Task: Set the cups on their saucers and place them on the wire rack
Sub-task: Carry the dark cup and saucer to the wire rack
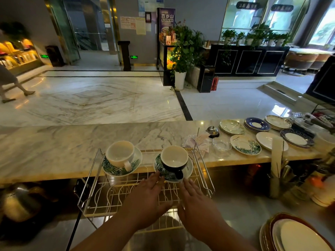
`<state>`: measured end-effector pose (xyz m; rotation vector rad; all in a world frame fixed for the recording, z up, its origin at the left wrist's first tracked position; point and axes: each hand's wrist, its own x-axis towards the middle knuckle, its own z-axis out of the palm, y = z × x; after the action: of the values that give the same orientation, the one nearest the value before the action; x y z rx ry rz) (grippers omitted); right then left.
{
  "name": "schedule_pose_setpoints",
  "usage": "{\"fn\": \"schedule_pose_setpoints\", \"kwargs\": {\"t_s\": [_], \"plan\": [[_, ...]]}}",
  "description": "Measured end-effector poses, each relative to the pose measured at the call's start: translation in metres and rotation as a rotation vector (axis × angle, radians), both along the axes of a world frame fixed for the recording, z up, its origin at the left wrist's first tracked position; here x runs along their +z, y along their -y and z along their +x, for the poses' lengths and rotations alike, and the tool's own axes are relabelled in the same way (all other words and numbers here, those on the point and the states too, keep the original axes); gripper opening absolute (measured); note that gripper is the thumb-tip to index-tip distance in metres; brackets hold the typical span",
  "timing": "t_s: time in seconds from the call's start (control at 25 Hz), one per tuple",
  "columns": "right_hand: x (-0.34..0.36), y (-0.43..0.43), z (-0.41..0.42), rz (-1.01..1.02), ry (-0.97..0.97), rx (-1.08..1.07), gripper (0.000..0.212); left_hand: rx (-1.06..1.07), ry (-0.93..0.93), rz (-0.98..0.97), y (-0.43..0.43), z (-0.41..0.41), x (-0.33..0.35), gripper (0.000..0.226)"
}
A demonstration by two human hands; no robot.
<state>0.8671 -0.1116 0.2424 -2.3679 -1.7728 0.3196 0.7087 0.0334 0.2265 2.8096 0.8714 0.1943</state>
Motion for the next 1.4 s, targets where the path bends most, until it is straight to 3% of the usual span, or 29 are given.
{"fn": "schedule_pose_setpoints", "kwargs": {"t_s": [0.4,0.76,1.08,1.4], "plan": [[0.011,-0.027,0.015,-0.004,0.057,-0.030,0.073,-0.019,-0.044,-0.028,-0.008,0.025,0.008,0.077],[0.010,-0.036,0.020,-0.046,0.104,-0.037,0.071,0.000,-0.076,-0.031,-0.016,0.031,0.005,0.082],[0.019,-0.017,-0.025,-0.021,0.144,-0.060,0.077,-0.001,-0.013,-0.009,-0.004,-0.026,0.009,0.096],[0.027,0.020,-0.101,-0.030,0.155,-0.016,0.074,-0.040,-0.021,-0.005,0.017,-0.107,0.004,0.084]]}}
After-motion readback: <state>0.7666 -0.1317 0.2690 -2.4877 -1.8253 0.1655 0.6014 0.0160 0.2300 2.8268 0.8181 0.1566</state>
